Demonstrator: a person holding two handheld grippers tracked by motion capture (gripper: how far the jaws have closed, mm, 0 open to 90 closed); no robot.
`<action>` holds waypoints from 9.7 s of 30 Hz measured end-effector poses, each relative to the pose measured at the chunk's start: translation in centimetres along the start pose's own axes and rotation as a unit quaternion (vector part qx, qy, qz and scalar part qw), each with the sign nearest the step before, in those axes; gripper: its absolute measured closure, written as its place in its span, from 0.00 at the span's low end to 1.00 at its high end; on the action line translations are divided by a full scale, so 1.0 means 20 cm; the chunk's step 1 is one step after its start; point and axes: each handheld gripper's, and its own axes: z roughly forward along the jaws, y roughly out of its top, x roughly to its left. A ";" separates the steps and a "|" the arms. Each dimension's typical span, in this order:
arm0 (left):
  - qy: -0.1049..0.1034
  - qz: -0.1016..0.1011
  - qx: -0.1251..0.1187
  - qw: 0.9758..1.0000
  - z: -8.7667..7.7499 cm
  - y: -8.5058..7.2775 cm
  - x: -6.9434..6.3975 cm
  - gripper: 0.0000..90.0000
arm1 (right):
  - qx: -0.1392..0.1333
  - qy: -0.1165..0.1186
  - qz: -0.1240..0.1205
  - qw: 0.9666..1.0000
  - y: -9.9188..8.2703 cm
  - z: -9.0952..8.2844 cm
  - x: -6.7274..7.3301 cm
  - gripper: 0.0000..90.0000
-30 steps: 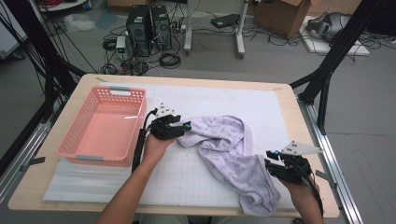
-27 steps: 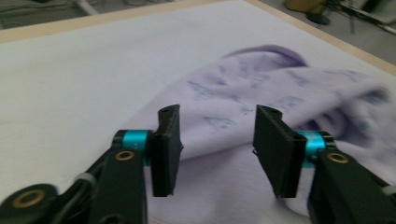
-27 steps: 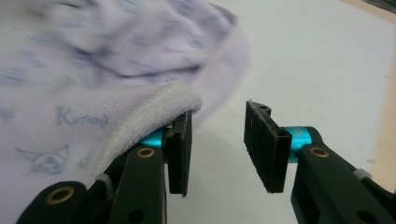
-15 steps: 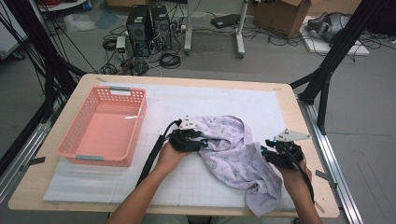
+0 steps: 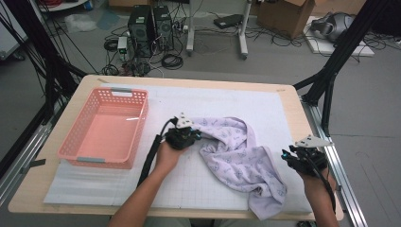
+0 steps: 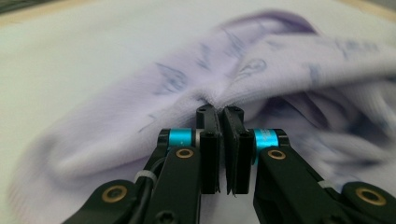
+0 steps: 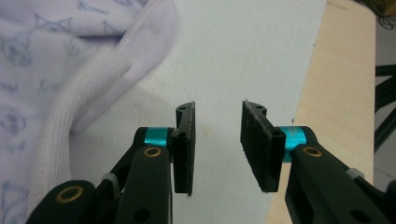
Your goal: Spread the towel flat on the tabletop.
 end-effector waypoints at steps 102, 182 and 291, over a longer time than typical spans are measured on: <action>-0.053 -0.057 -0.021 0.997 -0.04 -0.11 0.01 0.55 | -0.012 -0.051 0.141 0.989 0.17 0.52 -0.15 0.95; -0.098 0.051 0.059 0.992 -0.18 -0.29 -0.44 0.84 | -0.054 0.094 0.052 0.993 -0.20 0.04 0.21 0.66; 0.009 -0.073 0.024 0.997 -0.66 -0.53 -0.22 0.51 | -0.050 0.124 0.032 0.991 -0.40 -0.28 0.35 0.58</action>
